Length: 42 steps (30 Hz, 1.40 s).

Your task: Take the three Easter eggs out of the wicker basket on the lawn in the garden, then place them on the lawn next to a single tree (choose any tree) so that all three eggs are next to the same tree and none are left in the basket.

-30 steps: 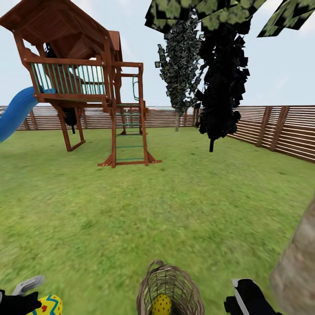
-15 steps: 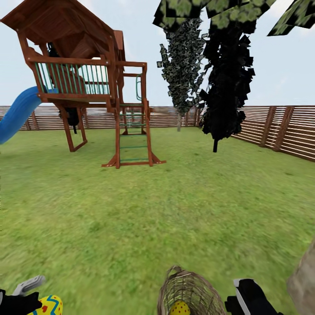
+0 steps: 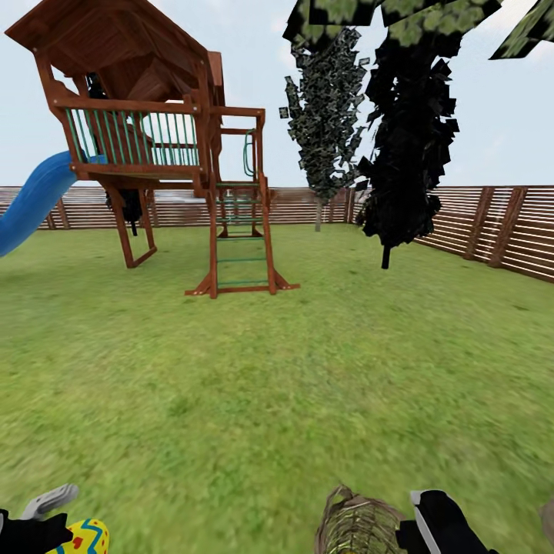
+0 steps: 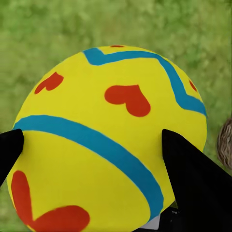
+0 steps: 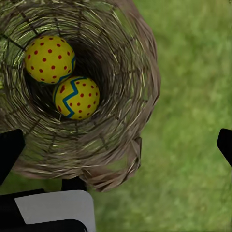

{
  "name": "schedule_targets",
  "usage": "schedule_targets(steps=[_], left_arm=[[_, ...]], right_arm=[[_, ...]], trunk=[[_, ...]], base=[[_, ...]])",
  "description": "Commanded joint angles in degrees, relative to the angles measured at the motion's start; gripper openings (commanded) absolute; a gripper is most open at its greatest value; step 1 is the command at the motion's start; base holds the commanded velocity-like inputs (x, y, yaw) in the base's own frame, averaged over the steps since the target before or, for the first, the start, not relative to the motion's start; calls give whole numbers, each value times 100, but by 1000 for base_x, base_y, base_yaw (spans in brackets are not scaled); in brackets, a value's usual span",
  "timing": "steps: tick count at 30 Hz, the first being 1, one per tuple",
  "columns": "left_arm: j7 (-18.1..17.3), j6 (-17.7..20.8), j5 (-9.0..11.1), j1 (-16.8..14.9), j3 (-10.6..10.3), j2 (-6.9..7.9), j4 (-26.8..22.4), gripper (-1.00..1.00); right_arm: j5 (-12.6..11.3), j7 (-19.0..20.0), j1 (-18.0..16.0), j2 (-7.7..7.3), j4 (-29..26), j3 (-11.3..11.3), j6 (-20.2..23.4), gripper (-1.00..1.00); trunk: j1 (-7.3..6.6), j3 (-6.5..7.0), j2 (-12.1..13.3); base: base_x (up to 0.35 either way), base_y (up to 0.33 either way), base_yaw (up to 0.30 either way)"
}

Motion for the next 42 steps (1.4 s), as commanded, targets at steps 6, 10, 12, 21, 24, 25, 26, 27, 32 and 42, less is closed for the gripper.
schedule_targets(steps=[6, 10, 12, 21, 24, 25, 26, 27, 32, 42], left_arm=[[-11, 37, 14, -4, 2, -10, -2, -100], [-11, 33, 16, -4, -10, -28, -1, -100], [-17, 33, 17, -4, -14, -48, -2, -100], [4, -376, 43, -4, 52, -347, -1333, -100], [11, -843, 128, -4, 515, -682, -2112, -100], [13, -1141, 150, -4, 713, -839, -2302, -100], [15, -1388, 161, -4, 988, -1021, -2482, -100], [15, -1468, 168, -4, 1082, -1062, -2529, -100], [13, -1593, 201, -4, 1353, -1099, -2832, -100], [25, -2530, 157, -4, 1367, -1354, -2815, -100]], right_arm=[[7, 4, -3, -7, -7, -5, 27, 100], [7, 4, -3, -7, -7, -3, 27, 100], [7, 4, -3, 0, -4, -1, 27, 100], [7, 4, -3, -5, -7, -10, 27, 100], [4, -1, -3, -12, -7, -14, 27, 100], [3, 1, -3, -14, -7, -16, 27, 100], [2, 2, -3, -15, -7, -18, 27, 100], [0, 3, -3, -16, -7, -16, 27, 100], [5, 4, -3, 23, 0, -2, 27, 100], [7, 4, -3, -7, -2, -2, 27, 100]], trunk=[[3, -7, -4], [3, -7, -4], [3, -7, -4], [3, -7, -4], [3, -7, -4], [3, -7, -4], [3, -7, -4], [3, -7, -4], [3, -7, -4], [3, -7, -4]], base=[[114, 28, 0], [2, 0, 0], [0, 0, 0], [0, 0, 0], [0, 0, 0], [0, 0, 0], [0, 0, 0], [0, 0, 0], [0, 0, 0], [0, 0, 0]])
